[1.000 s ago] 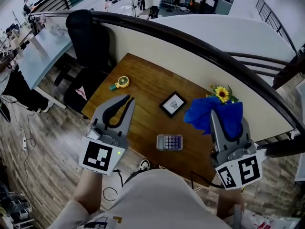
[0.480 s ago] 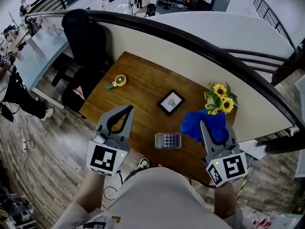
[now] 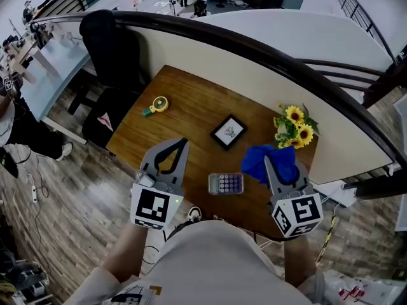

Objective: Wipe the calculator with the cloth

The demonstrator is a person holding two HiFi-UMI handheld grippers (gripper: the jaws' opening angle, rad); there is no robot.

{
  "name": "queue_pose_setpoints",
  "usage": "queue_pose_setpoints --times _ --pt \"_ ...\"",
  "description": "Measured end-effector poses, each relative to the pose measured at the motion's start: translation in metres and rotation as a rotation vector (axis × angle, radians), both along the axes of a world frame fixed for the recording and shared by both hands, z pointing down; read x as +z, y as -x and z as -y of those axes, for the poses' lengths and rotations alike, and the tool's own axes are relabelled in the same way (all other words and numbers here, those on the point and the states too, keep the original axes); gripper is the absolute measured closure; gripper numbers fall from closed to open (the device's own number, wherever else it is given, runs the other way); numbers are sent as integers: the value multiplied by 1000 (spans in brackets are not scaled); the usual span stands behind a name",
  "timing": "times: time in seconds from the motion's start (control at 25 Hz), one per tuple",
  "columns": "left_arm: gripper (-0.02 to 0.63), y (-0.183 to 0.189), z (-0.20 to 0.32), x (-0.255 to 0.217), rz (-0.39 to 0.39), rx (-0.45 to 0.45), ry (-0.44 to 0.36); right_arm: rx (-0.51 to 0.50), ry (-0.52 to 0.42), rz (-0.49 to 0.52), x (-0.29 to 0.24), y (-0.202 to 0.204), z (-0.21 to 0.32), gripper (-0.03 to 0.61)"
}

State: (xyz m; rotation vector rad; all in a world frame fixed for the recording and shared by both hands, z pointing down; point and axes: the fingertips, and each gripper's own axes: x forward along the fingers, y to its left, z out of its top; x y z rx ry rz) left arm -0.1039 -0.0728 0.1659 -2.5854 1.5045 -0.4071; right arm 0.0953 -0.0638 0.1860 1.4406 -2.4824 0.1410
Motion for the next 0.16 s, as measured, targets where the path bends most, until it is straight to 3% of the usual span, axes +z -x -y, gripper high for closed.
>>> queue_pose_setpoints --times 0.16 --pt "611 4 -1 4 -7 -5 22 -12 4 0 -2 3 -1 471"
